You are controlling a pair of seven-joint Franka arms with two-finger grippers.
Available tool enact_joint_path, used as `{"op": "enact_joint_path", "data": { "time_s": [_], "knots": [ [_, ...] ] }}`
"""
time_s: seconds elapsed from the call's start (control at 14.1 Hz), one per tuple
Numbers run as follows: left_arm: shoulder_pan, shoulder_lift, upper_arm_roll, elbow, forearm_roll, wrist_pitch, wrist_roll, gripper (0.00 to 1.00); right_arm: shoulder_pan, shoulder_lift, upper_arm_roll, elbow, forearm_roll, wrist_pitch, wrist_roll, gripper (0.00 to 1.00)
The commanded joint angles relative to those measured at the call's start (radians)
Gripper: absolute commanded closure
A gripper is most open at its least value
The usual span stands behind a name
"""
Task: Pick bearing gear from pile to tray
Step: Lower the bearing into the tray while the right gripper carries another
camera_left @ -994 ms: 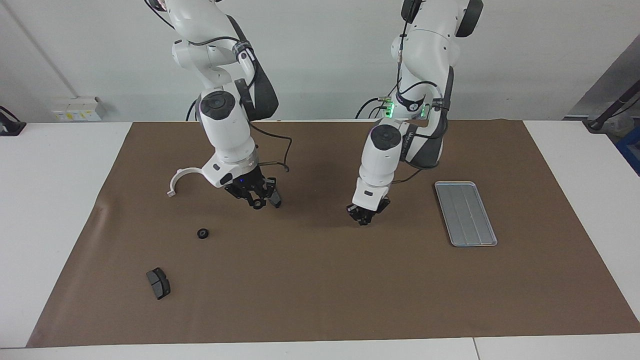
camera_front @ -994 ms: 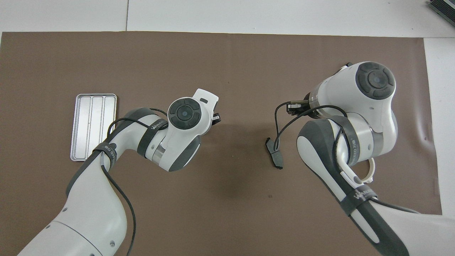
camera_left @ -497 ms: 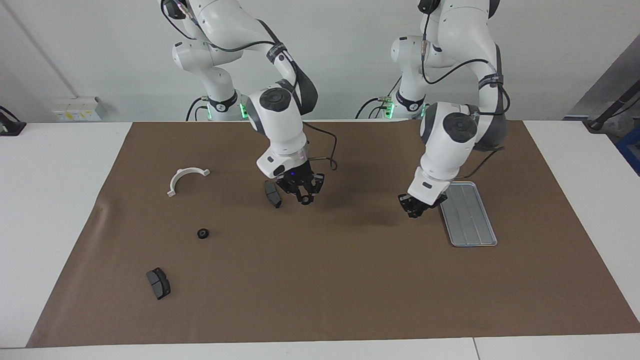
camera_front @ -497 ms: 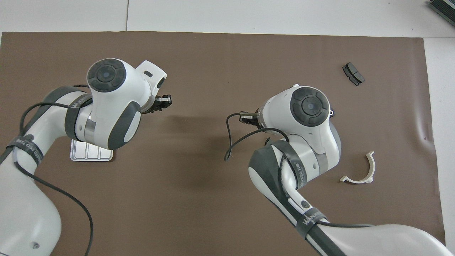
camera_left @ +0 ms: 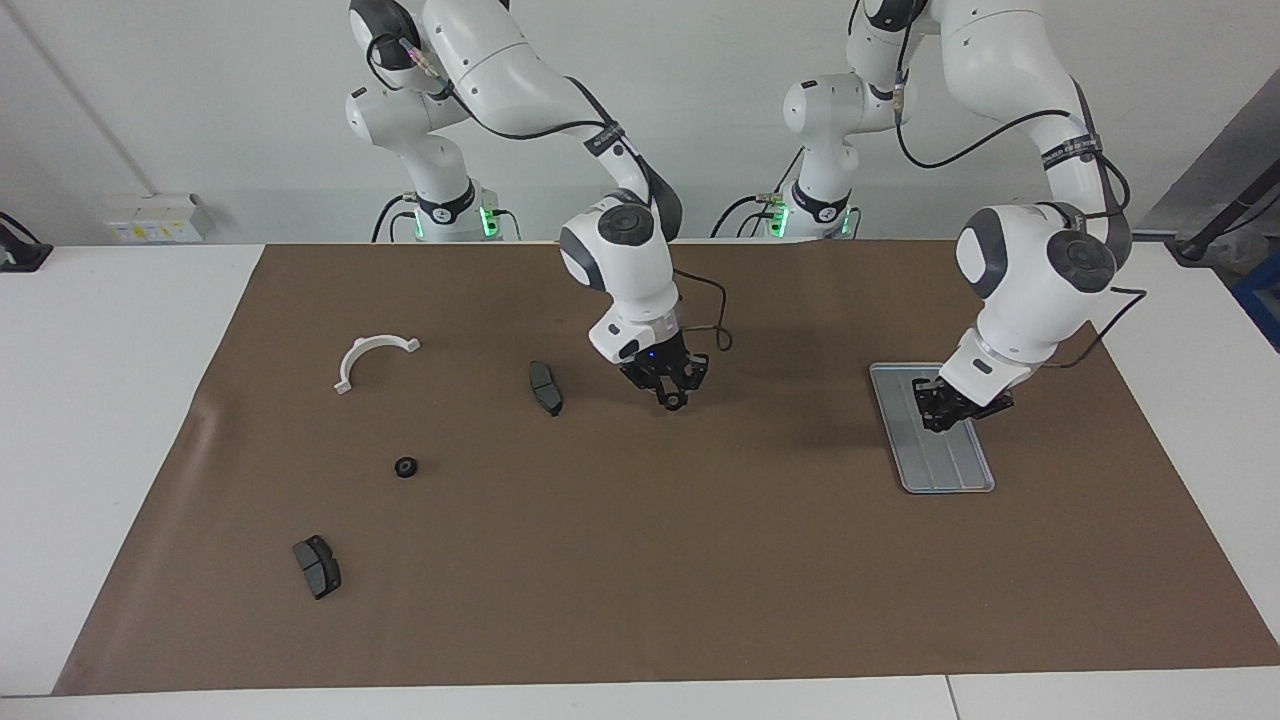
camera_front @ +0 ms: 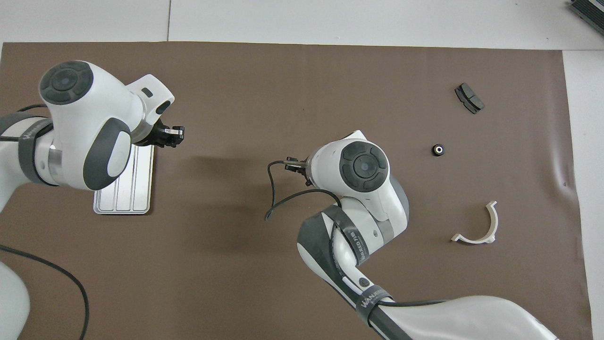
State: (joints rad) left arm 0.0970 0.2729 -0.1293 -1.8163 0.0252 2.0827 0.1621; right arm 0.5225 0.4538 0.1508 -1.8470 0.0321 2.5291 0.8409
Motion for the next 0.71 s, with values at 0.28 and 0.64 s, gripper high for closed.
{"op": "enact_joint_path", "data": {
  "time_s": [0.28, 0.64],
  "knots": [
    [0.033, -0.002, -0.009, -0.186, -0.024, 0.241, 0.057, 1.00, -0.012, 0.013, -0.002, 0.017, -0.028, -0.003, 0.021, 0.00],
    [0.035, 0.016, -0.009, -0.210, -0.082, 0.273, 0.059, 1.00, -0.024, -0.045, -0.054, 0.015, -0.061, -0.054, 0.009, 0.00]
  ]
}}
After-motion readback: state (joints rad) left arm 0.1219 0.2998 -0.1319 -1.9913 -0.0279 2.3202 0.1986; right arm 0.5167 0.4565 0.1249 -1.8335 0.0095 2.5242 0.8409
